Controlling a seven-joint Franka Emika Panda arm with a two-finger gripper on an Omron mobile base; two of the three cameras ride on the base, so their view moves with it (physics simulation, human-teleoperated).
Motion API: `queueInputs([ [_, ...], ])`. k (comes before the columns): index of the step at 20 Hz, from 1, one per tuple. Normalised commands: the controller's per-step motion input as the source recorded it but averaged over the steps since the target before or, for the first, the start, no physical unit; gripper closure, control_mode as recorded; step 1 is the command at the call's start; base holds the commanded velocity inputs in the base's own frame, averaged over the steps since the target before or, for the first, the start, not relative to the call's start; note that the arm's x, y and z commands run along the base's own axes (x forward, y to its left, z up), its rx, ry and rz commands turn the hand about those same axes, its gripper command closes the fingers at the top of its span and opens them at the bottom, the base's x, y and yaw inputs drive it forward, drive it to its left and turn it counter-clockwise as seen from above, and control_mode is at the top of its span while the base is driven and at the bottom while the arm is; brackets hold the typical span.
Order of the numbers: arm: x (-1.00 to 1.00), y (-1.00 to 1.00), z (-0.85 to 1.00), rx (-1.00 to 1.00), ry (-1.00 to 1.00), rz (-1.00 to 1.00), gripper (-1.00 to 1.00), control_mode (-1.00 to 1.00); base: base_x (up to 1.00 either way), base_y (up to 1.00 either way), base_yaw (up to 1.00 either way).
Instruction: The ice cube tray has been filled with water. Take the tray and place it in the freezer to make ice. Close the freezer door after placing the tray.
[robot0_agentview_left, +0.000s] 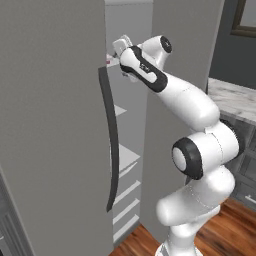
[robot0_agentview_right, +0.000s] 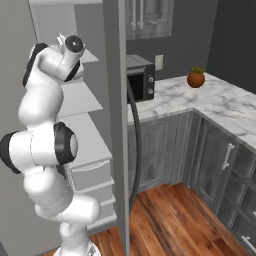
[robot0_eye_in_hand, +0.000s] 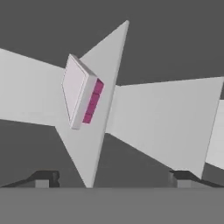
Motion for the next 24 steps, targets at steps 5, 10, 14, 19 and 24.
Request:
queueInputs([
  [5, -1.00, -0.76, 0.00, 0.03, -0.03, -0.11, -1.00, -1.00, 0.00, 0.00, 0.00],
  [10, -0.99, -0.76, 0.20, 0.08, -0.08, -0.06, -1.00, -1.00, 0.00, 0.00, 0.00],
  [14, -0.72, -0.48, 0.31, 0.05, -0.05, 0.00, -1.00, -1.00, 0.00, 0.00, 0.00],
  [19, -0.62, -0.03, 0.08, 0.00, -0.01, 0.00, -1.00, -1.00, 0.00, 0.00, 0.00],
  [24, -0.72, 0.00, 0.00, -0.02, 0.00, 0.01, -1.00, -1.00, 0.00, 0.00, 0.00],
])
